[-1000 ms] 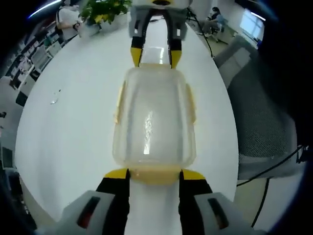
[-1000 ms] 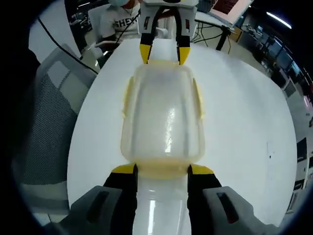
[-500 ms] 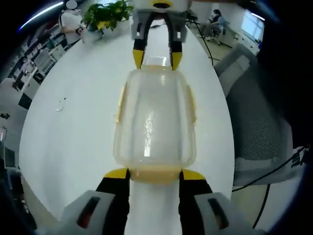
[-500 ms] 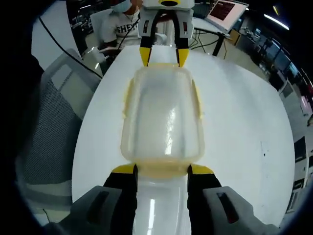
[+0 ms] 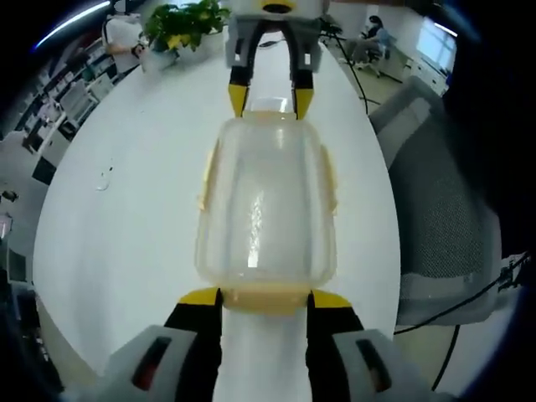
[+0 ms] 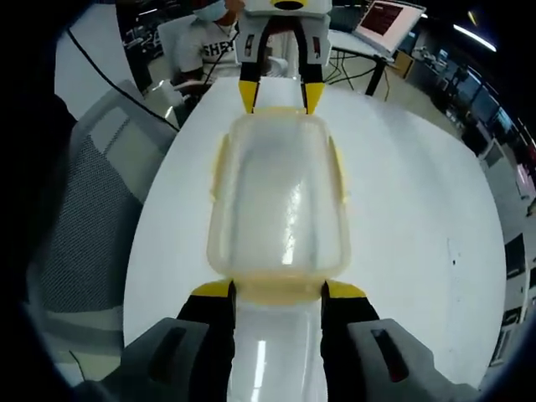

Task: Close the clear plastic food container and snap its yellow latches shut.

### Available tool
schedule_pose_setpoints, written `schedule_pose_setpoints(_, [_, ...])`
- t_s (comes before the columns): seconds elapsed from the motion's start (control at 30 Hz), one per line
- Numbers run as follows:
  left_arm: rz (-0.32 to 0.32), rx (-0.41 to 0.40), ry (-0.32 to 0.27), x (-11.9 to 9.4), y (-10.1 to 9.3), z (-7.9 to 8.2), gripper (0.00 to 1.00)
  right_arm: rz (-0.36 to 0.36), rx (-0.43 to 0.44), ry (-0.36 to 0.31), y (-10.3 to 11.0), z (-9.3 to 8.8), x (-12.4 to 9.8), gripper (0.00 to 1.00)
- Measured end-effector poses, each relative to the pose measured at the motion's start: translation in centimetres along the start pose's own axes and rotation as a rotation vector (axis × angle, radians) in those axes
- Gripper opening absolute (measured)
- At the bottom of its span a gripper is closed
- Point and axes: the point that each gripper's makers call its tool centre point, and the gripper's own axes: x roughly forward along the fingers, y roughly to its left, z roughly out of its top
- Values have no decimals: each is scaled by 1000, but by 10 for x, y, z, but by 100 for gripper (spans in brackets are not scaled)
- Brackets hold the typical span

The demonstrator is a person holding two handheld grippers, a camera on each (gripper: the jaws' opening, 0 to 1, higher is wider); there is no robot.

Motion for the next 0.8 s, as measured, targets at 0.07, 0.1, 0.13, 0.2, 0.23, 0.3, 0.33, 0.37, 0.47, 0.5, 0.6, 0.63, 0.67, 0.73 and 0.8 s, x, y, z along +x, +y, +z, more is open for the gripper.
schedule_pose_setpoints(0.07, [1,-3,-5,1,-1,4,33,-3,-6,-2,0,-3,-3,37])
schedule_pose_setpoints(0.1, [-1,-5,-3,3,-2,5,33,-1,-5,-6,0,-4,-3,37])
schedule_pose_setpoints(0.13, [-3,-7,-3,3,-3,6,33,3,-5,-6,1,-6,-3,37])
schedule_pose_setpoints(0.2, [-6,-8,-2,4,-2,8,33,2,-9,-5,2,-8,-4,37])
schedule_pose_setpoints(0.23, [-7,-7,0,5,-2,10,33,6,-7,-5,3,-11,-6,37])
schedule_pose_setpoints(0.3, [-8,-6,0,7,-1,13,33,7,-8,-6,3,-14,-7,37])
schedule_pose_setpoints(0.33, [-5,-7,-5,8,0,16,33,2,-10,-6,2,-17,-9,37])
schedule_pose_setpoints(0.37, [-6,-10,-12,9,0,18,33,-1,-13,-4,1,-19,-10,37])
schedule_pose_setpoints(0.47, [-9,-15,-14,13,2,23,33,-10,-21,-2,0,-24,-14,37])
schedule_pose_setpoints(0.5, [-8,-12,-14,14,2,25,33,-10,-19,-1,0,-26,-14,37])
schedule_pose_setpoints(0.6, [-5,-11,-10,17,2,27,33,-12,-24,2,0,-30,-16,37])
schedule_pose_setpoints(0.63, [-7,-12,-10,18,2,28,33,-11,-24,2,-1,-31,-16,37])
schedule_pose_setpoints(0.67, [-7,-11,-11,19,3,28,33,-10,-23,2,-1,-33,-16,37])
schedule_pose_setpoints(0.73, [-10,-12,-15,21,4,30,33,-11,-22,2,-2,-36,-16,37])
schedule_pose_setpoints(0.8, [-10,-9,-19,23,6,33,33,-9,-15,5,-2,-40,-17,37])
